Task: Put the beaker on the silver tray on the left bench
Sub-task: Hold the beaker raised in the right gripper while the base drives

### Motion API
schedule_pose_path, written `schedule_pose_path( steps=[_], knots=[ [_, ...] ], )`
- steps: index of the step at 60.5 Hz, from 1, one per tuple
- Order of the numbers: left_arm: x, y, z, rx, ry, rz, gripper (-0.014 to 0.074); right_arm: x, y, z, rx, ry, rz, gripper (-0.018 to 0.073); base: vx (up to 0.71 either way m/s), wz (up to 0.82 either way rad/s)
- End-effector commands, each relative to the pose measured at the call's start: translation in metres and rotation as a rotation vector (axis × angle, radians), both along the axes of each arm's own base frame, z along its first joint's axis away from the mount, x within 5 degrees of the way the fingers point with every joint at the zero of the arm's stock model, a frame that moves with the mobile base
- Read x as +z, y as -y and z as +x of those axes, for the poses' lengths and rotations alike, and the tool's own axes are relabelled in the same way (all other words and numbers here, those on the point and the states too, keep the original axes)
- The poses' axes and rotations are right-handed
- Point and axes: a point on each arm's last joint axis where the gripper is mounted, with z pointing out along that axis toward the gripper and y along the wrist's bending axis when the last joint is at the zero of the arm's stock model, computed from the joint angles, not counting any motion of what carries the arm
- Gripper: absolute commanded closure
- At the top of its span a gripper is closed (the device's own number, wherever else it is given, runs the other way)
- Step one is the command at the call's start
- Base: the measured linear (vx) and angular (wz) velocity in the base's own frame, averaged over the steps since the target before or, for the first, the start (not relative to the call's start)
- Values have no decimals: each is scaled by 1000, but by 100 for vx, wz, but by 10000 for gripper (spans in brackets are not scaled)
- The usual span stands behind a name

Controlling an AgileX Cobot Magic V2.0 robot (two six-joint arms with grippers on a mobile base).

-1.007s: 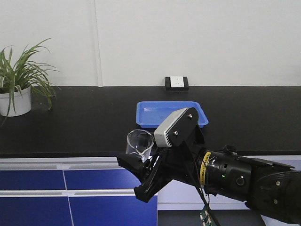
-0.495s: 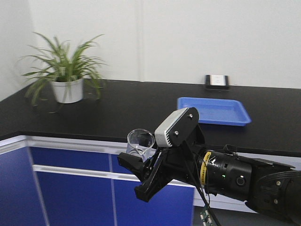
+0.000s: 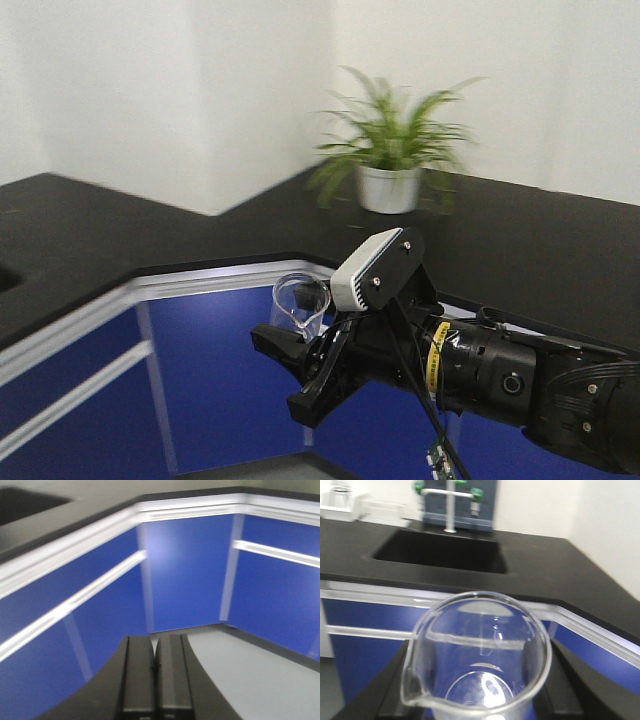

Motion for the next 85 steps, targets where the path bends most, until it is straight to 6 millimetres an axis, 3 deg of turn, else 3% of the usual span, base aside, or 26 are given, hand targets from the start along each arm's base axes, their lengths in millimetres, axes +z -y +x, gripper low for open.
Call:
schedule_pose_path(
  steps=[1,85],
  knots=[
    [1,0,2,3,66,-5,595,29,2,-7,22,63,83,571,9,100],
    [1,0,2,3,66,-5,595,29,2,-7,22,63,83,571,19,78]
  ],
)
